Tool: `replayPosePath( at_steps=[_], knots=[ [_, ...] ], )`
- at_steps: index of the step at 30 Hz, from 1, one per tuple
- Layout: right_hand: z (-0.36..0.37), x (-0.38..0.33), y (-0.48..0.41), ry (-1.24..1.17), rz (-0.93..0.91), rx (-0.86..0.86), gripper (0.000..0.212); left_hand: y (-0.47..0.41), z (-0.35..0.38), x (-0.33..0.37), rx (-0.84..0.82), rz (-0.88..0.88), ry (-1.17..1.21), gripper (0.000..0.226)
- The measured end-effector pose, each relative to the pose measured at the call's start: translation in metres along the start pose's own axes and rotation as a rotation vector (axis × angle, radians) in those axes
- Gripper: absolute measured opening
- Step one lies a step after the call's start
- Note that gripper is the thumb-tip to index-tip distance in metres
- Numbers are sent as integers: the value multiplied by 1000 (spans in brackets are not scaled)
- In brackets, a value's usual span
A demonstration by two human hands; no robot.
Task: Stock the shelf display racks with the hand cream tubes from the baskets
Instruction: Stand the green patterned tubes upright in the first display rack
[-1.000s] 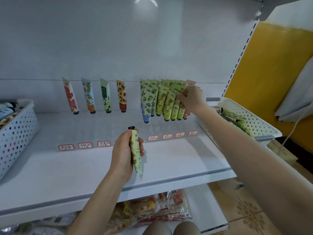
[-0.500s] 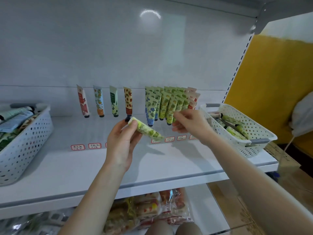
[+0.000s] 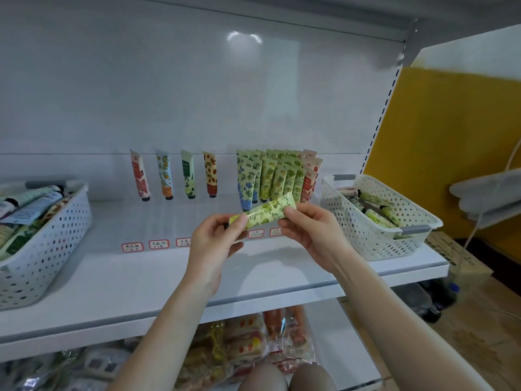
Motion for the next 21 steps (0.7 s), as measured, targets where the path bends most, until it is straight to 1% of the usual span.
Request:
replayPosePath(
  at_steps=[4,10,13,17,19,21],
  knots=[
    [-9,11,3,-102,25,44,9,1,4,-5,-35,74,-234,12],
    [-21,15,-1,-110,23,100,13,-9,11,-16,-120,181,-520,16],
    [-27,12,-6,-41,-5,122,12,-15,16,-22,-155,212,-616,15],
    [-38,10,-11,109,-43,168,10,-19,25,-32,-204,256,-773,18],
    [-49,5,-14,211,-77,226,9,-22,28,-42,-234,252,-862,27],
    [-62,-3,-16,300,-106,294,8,-24,29,-54,-259,211,-978,36]
  ],
)
Point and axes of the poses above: each hand's wrist, its own y-axis away from the middle knuckle, its own z-axis out of the palm, x = y × z, the point moved 6 cm from there along -y, towards the middle knuckle, and after that the axes turned 4 degrees about -x, right-handed, at the moved point
